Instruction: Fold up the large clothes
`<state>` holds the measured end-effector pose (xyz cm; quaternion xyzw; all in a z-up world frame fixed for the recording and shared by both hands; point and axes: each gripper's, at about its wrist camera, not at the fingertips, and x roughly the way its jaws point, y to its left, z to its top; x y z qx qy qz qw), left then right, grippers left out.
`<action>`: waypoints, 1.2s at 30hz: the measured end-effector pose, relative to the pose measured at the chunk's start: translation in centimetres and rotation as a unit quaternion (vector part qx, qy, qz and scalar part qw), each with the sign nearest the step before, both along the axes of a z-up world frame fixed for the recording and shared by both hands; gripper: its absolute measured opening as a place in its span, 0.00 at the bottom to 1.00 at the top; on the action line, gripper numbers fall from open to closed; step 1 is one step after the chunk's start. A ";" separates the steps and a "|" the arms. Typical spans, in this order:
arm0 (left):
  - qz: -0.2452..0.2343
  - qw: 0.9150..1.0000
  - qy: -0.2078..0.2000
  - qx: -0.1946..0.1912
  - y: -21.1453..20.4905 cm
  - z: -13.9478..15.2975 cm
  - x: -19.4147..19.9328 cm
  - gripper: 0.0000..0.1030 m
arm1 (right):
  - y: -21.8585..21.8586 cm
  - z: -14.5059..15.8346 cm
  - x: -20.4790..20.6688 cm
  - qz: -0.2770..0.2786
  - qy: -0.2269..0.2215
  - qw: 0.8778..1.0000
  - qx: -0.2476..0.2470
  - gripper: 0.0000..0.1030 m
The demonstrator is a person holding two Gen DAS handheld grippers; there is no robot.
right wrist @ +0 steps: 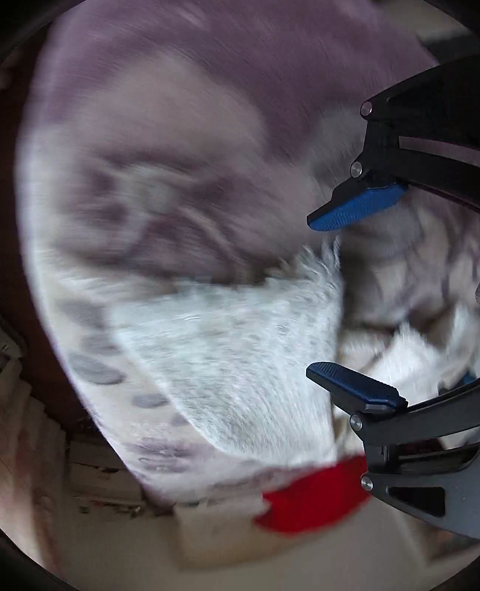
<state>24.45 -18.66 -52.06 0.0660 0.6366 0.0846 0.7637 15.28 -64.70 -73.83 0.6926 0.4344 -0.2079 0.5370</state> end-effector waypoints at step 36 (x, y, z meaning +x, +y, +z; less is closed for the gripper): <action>0.132 0.986 -0.083 -0.051 20.3 2.9 7.0 1.00 | 31.2 22.5 41.1 0.387 -0.108 0.833 -0.381 0.07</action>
